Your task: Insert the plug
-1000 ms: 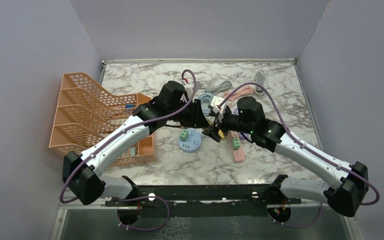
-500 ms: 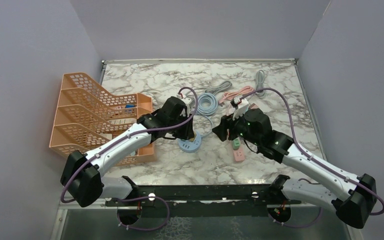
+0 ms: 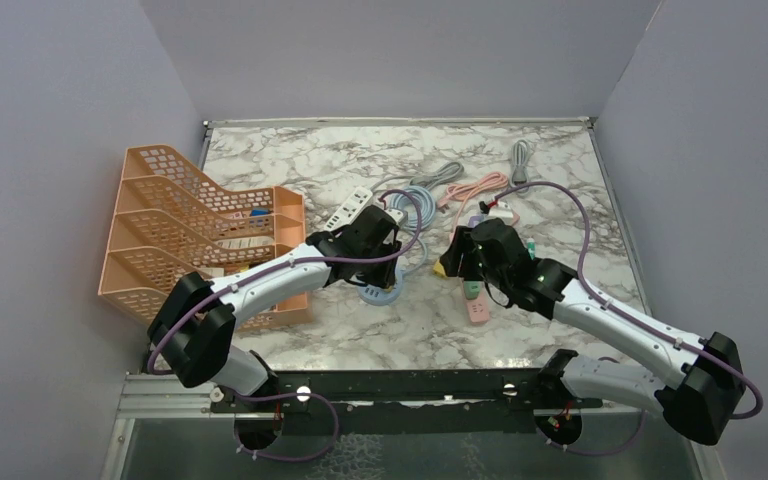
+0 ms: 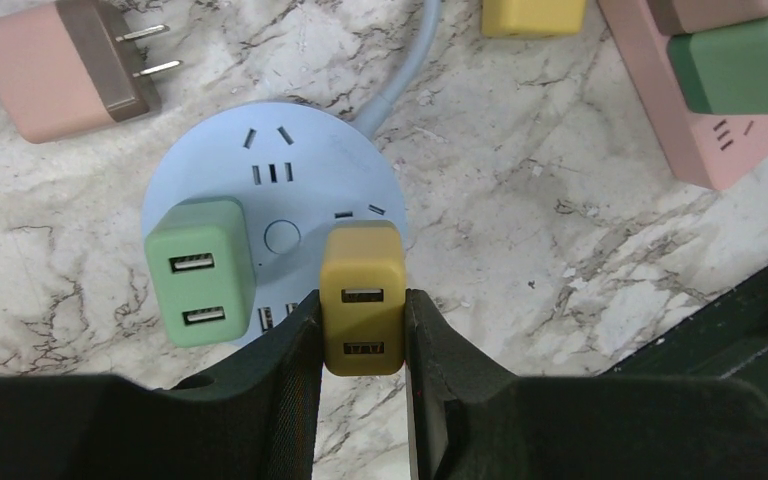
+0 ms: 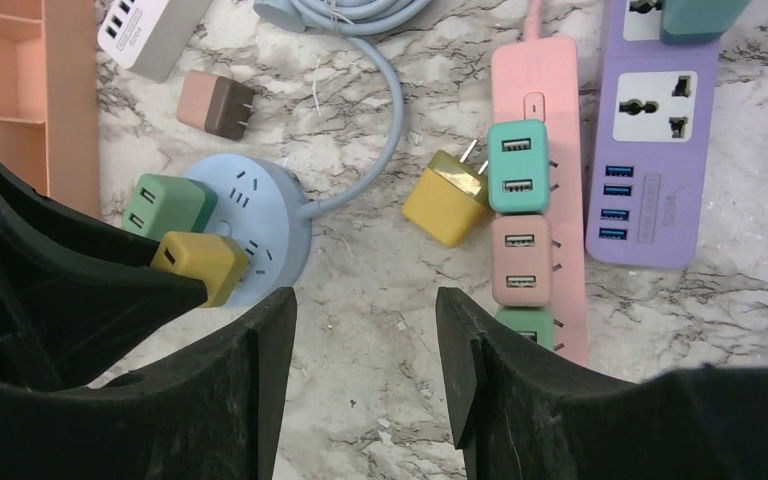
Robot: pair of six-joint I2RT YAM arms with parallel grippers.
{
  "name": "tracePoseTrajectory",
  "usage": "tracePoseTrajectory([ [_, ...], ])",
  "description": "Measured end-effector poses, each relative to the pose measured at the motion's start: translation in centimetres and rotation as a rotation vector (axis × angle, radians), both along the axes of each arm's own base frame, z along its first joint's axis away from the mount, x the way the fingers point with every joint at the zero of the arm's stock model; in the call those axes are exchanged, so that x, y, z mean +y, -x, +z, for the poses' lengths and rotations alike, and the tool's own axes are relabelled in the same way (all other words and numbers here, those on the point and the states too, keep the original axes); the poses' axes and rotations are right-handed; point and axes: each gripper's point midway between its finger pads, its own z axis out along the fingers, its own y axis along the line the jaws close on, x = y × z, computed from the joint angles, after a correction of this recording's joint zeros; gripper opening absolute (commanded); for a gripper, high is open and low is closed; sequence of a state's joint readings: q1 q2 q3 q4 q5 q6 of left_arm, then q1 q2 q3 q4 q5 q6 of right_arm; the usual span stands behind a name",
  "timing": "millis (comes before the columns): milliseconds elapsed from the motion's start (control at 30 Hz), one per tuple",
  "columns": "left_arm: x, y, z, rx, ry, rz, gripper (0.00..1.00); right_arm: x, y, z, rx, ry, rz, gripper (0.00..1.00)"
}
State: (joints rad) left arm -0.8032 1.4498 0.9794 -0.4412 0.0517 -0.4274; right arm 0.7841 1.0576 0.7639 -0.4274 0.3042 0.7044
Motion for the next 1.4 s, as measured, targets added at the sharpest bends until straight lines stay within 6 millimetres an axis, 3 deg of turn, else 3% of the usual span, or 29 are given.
tracePoseTrajectory([
  [267, 0.0, -0.9, -0.3, -0.036, -0.017, 0.024, 0.02, -0.6, 0.1, 0.7, -0.008, -0.028, -0.046, 0.53],
  [567, -0.1, -1.1, -1.1, -0.045, -0.035, 0.028, 0.02, -1.2, 0.7, -0.6, 0.029, -0.022, -0.072, 0.53],
  [1400, -0.8, -1.3, -2.2, -0.102, -0.166, 0.044, 0.00, -1.5, 0.8, -0.4, 0.037, -0.054, -0.118, 0.53],
])
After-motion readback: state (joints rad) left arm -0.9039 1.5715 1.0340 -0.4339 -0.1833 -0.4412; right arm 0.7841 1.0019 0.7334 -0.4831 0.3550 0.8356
